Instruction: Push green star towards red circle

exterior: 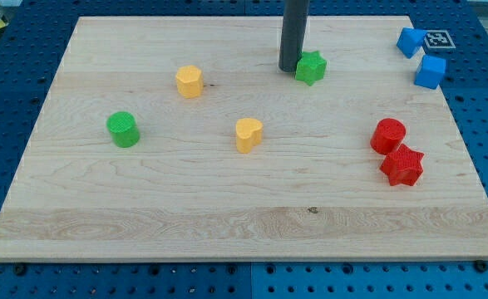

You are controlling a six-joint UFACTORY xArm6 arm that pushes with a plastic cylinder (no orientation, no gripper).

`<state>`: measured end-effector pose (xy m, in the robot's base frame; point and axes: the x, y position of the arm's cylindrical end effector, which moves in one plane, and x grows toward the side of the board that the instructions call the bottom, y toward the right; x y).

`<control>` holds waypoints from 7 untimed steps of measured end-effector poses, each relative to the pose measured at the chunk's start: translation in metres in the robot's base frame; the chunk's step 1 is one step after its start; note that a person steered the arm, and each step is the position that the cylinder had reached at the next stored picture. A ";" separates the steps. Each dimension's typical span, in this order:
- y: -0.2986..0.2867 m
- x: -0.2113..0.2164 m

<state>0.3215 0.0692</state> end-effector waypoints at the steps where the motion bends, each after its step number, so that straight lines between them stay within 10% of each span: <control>1: 0.005 -0.006; 7: 0.013 -0.011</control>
<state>0.3110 0.0821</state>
